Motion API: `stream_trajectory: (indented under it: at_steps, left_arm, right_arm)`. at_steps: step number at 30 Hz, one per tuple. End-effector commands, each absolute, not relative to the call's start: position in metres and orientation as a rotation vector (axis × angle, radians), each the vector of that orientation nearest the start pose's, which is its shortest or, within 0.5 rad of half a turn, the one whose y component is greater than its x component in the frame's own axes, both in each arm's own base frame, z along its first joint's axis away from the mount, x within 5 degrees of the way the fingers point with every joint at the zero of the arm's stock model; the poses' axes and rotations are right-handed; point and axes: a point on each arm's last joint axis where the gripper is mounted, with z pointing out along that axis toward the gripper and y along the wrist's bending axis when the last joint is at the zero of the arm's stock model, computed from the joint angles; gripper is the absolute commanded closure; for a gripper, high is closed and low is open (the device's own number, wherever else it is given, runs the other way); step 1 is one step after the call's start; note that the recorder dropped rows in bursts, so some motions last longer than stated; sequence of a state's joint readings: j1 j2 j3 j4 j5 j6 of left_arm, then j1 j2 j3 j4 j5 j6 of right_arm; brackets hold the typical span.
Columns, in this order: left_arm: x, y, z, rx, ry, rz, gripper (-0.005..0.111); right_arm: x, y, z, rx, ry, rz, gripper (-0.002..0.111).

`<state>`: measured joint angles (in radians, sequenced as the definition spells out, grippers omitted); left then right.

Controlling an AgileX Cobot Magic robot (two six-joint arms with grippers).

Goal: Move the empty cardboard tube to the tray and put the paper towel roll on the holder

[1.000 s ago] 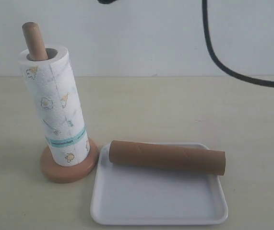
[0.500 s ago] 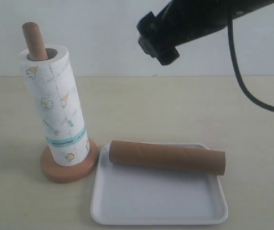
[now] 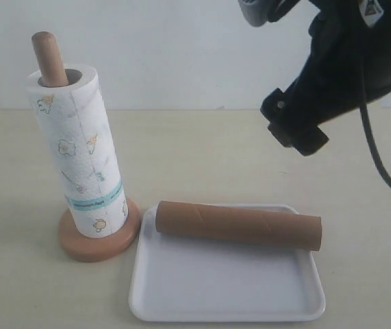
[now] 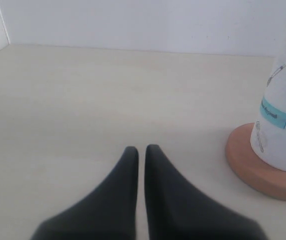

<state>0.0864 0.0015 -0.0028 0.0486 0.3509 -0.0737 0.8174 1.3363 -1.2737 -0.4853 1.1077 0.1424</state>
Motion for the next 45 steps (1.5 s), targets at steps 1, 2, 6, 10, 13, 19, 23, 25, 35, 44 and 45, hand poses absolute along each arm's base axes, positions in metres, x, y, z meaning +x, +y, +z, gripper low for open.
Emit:
stream_trajectory:
  at_steps: [1, 2, 6, 10, 13, 19, 23, 25, 35, 44, 45]
  left_arm:
    - [0.053, 0.006, 0.182, -0.113, 1.823, 0.062, 0.103]
    - [0.053, 0.006, 0.182, -0.113, 1.823, 0.062, 0.103]
    - [0.053, 0.006, 0.182, -0.113, 1.823, 0.062, 0.103]
    - [0.053, 0.006, 0.182, -0.113, 1.823, 0.062, 0.103]
    - [0.053, 0.006, 0.182, -0.113, 1.823, 0.062, 0.103]
    - [0.053, 0.006, 0.182, -0.113, 1.823, 0.062, 0.103]
    - [0.053, 0.006, 0.182, -0.113, 1.823, 0.062, 0.103]
    - [0.053, 0.006, 0.182, -0.113, 1.823, 0.062, 0.103]
    - [0.053, 0.006, 0.182, -0.113, 1.823, 0.062, 0.103]
    - [0.053, 0.006, 0.182, -0.113, 1.823, 0.062, 0.103]
    - [0.053, 0.006, 0.182, -0.113, 1.823, 0.062, 0.103]
  right_arm:
    - [0.201, 0.159, 0.361, -0.941, 2.410, -0.289, 0.009]
    - [0.201, 0.159, 0.361, -0.941, 2.416, -0.279, 0.015]
    - [0.197, 0.163, 0.359, -0.940, 2.450, -0.211, 0.052]
    - [0.191, 0.169, 0.356, -0.937, 2.511, -0.074, 0.098]
    - [0.189, 0.171, 0.356, -0.931, 2.529, -0.037, 0.108]
    - [0.189, 0.171, 0.356, -0.931, 2.529, -0.037, 0.108]
    - [0.189, 0.171, 0.356, -0.925, 2.531, -0.036, 0.108]
    - [0.189, 0.171, 0.356, -0.925, 2.531, -0.036, 0.108]
    - [0.189, 0.171, 0.356, -0.926, 2.530, -0.036, 0.108]
    - [0.190, 0.172, 0.354, -0.928, 2.536, -0.040, 0.108]
    - [0.190, 0.172, 0.354, -0.928, 2.536, -0.040, 0.108]
